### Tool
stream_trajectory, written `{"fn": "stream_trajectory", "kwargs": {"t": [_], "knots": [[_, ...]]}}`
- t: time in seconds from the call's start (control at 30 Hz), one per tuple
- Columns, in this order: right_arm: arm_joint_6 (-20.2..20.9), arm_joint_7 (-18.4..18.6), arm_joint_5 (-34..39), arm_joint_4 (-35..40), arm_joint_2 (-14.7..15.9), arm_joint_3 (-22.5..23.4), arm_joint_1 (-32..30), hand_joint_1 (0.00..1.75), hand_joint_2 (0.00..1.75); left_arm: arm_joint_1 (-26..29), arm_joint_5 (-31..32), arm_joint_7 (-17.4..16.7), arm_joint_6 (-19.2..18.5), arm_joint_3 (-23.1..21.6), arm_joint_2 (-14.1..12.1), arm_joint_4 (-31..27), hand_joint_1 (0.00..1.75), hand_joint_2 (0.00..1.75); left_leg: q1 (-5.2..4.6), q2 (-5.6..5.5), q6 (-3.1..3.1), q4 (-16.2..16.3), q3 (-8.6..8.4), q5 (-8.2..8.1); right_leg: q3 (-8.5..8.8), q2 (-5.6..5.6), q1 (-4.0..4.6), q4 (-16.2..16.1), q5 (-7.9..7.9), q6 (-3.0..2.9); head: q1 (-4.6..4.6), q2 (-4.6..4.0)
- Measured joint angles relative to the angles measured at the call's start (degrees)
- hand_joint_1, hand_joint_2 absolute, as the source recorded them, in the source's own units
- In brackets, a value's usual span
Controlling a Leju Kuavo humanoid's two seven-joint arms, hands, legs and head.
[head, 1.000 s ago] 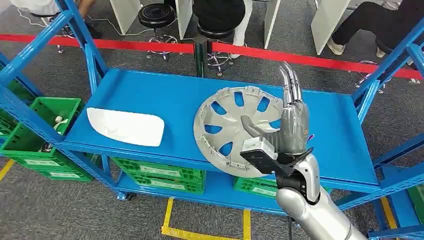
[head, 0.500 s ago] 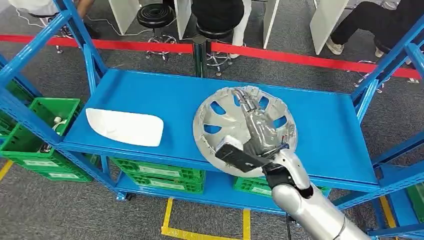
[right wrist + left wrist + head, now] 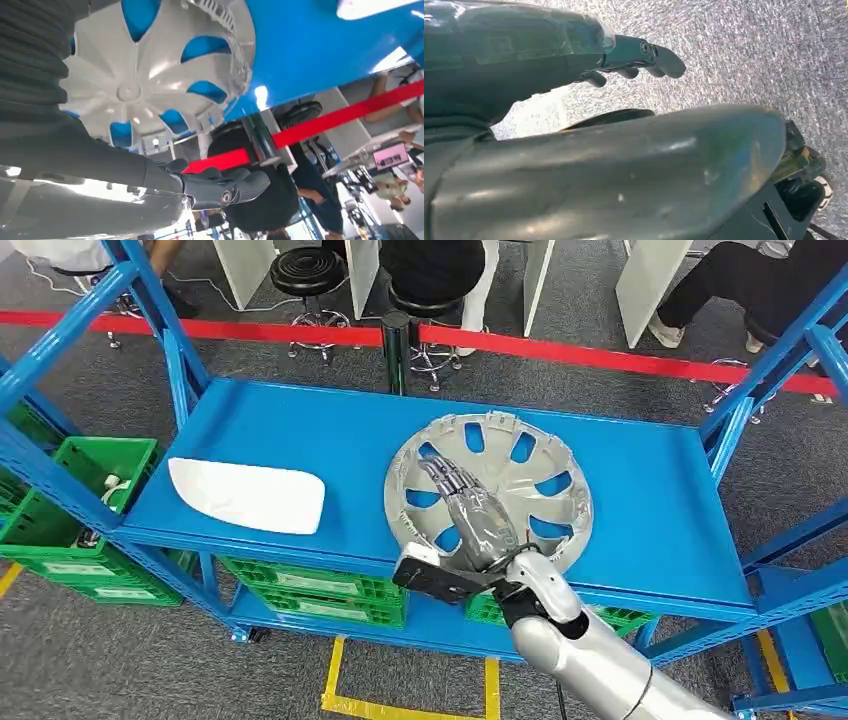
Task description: Take the parts from the cabinet and place them on the table.
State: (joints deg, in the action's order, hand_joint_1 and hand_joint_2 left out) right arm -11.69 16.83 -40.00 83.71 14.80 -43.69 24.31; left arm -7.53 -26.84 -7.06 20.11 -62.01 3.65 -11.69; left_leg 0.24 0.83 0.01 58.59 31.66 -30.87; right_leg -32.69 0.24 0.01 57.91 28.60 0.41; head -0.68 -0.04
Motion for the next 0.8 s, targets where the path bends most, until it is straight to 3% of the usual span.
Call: {"fn": "stream_trajectory", "kwargs": {"t": [0.43,0.8], "knots": [[0.24,-0.07,0.61,-4.11,-1.62,-2.99,1.93,0.0,1.75,-0.01,-0.09,0.02,0.17,-0.46,-0.07,0.0,0.0,0.0,0.01,-0.09,0.0,0.0,-0.02,0.0,0.0,0.01,0.01,0.0,0.0,0.0,0.02,0.0],[0.07,0.22,4.11,-10.56,-4.96,-4.94,5.07,0.0,1.75,-0.45,-0.2,0.24,0.02,-0.87,-1.05,0.0,0.0,0.0,0.01,-0.25,-0.01,0.0,-0.03,0.01,0.01,-0.01,0.0,0.01,0.0,0.0,0.02,-0.02]]}}
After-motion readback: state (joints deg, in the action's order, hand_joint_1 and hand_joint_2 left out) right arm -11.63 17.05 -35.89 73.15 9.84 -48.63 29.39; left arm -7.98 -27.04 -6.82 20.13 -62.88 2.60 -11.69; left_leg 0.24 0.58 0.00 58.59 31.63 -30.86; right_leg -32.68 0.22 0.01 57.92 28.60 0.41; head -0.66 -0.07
